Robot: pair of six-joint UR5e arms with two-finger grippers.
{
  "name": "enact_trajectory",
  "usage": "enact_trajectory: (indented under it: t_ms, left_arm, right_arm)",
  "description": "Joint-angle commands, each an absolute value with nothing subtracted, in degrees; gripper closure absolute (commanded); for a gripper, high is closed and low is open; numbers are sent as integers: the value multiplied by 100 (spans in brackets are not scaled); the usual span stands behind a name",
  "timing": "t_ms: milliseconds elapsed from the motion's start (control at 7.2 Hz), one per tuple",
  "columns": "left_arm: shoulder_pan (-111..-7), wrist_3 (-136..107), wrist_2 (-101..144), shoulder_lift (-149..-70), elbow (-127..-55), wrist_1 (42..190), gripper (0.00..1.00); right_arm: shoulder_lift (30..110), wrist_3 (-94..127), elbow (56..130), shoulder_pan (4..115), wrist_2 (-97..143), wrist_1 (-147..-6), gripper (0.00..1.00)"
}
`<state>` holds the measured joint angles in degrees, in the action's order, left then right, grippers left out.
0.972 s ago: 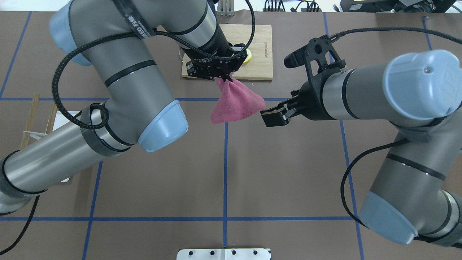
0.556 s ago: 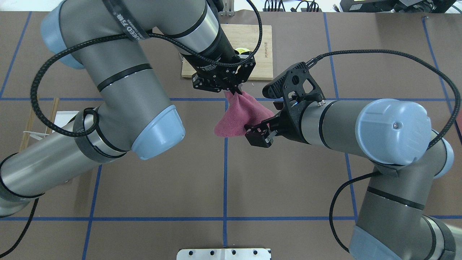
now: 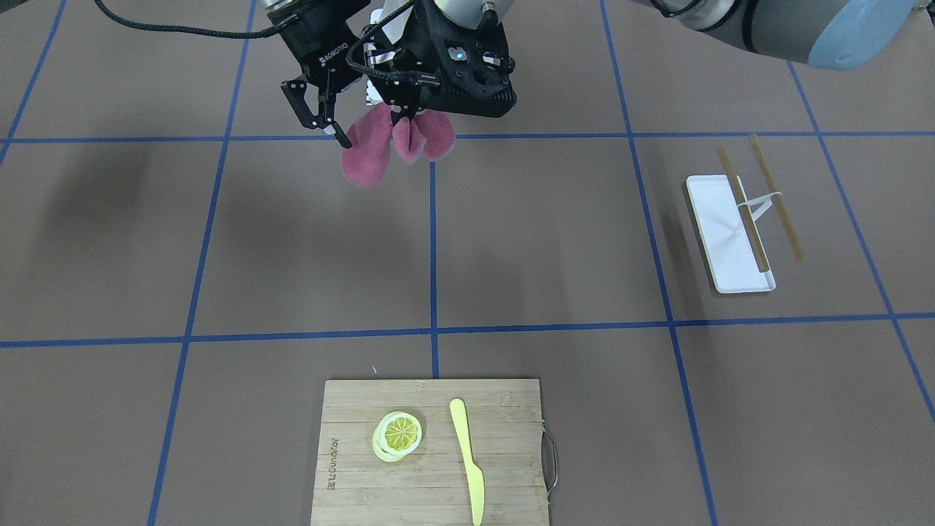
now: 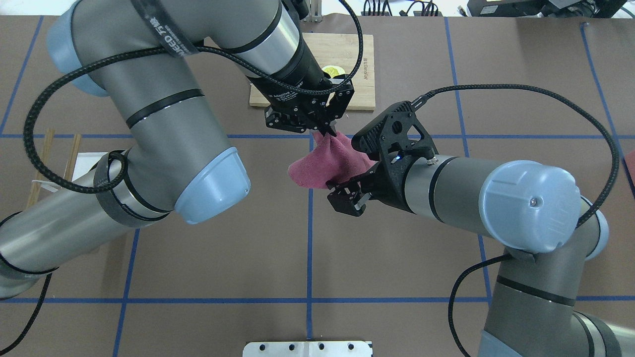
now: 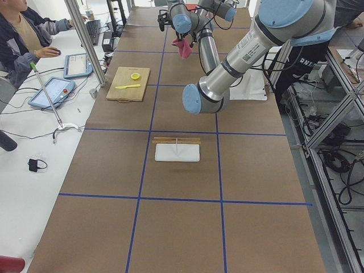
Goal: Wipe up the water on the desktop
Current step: 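Grasp the hanging pink cloth with the right gripper and open the left gripper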
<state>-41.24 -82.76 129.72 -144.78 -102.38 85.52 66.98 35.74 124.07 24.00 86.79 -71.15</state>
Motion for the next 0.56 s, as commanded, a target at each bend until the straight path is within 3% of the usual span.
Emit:
enact_trajectory:
  t_ms: [0,139,278,417]
  left_arm:
    - [-4122,-8279,13017,-14476,-10239,8552,100]
    - [-4131,-8279,13017,-14476,-10239,8552,100]
    - [-4122,-8279,13017,-14476,-10231,8552,100]
    - [-4131,-8279,13017,-14467,-10230,8552,100]
  right_arm:
    - [6732,3612,12410,2320,8596,-6996,41]
    - [6732,3612,12419,2320,8596,-6996,84]
    - [6732,3621,12428,2320,8604,-6987,100]
    - [6732,3717,12436,2320,8604,-6987,100]
